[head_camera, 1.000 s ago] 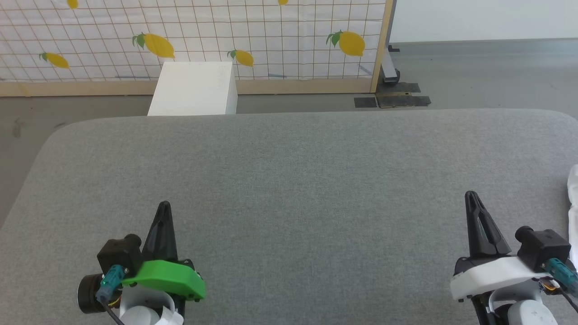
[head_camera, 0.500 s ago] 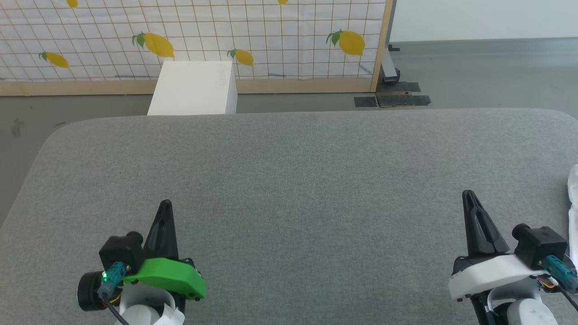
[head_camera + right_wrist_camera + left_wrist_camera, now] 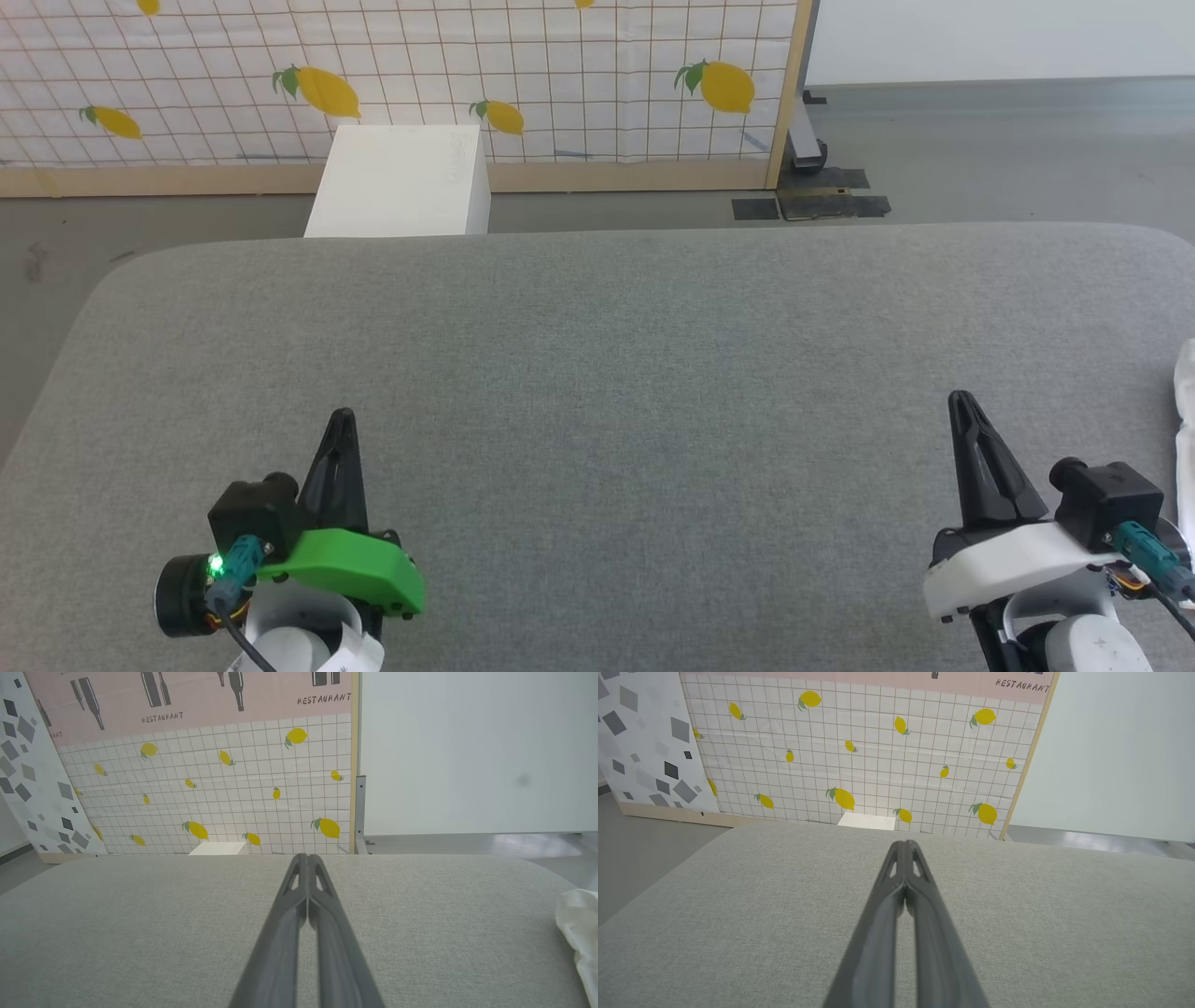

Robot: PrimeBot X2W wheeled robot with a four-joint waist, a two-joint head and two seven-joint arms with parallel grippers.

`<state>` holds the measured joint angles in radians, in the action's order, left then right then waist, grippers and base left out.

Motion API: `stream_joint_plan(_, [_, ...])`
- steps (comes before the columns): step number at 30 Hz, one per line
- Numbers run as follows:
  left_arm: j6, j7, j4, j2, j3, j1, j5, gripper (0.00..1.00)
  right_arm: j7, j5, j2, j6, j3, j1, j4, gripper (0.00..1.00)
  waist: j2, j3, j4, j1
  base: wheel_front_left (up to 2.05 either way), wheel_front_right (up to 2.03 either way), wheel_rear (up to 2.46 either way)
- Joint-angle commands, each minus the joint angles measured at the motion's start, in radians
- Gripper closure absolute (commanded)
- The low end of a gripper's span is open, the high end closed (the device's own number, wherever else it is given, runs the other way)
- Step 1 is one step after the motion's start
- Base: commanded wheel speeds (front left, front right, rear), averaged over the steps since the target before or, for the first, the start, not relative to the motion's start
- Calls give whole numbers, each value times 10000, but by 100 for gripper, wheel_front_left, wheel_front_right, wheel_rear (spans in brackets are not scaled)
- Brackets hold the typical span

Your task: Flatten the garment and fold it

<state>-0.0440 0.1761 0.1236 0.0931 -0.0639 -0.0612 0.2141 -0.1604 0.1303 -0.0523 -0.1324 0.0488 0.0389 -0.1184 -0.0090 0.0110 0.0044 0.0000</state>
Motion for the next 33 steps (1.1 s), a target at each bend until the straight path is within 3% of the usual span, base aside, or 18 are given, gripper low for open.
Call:
stream_joint_plan(1, [59,-68,-51,-47,53,168,-128,100,54,-103,6,5,-28,-113,86,100,25,-2,0,0,0,0,0])
stream_joint_plan(33, [195,-670,-472,-183,262,326,-843,100,605,-530,11,9,-192,-211,476,100,48,-40,-16,0,0,0,0])
